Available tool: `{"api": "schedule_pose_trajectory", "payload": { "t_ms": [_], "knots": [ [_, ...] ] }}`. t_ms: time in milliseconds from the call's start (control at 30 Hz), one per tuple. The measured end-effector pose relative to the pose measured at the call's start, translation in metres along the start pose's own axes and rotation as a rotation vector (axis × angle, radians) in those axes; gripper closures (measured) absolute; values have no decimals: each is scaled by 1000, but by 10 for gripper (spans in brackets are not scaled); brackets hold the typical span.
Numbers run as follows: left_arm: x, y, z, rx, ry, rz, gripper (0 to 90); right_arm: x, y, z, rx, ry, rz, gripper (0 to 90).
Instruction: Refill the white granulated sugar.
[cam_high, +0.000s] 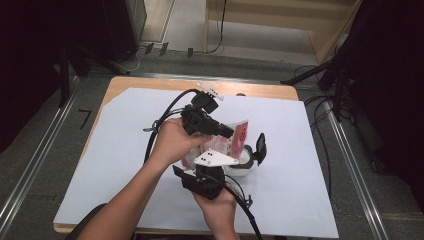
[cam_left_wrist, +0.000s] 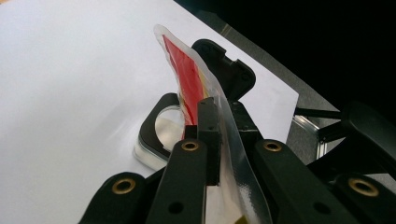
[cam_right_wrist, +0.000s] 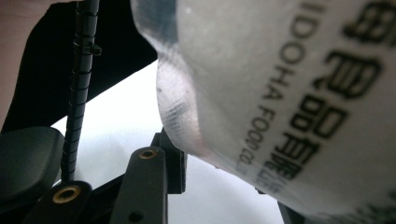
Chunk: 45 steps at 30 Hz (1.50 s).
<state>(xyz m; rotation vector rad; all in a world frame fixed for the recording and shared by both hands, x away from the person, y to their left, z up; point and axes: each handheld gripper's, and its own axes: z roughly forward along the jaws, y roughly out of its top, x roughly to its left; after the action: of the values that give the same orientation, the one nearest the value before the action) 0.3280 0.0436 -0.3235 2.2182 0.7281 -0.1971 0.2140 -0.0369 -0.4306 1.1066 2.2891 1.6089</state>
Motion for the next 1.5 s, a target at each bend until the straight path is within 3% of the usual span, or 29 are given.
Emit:
{"api": "schedule_pose_trajectory", "payload": {
  "t_ms": [767,1167,1500],
  "knots": [
    [1,3,2,5,-8,-3,872,-1,0,-2,0,-2,-2,638],
    [5,7,2,17,-30,-26,872,-2,4,-3,6,-6,-3,638],
    [6,6,1,14,-17,-21,871,-2,5,2,5,0,0,638]
  ]
}}
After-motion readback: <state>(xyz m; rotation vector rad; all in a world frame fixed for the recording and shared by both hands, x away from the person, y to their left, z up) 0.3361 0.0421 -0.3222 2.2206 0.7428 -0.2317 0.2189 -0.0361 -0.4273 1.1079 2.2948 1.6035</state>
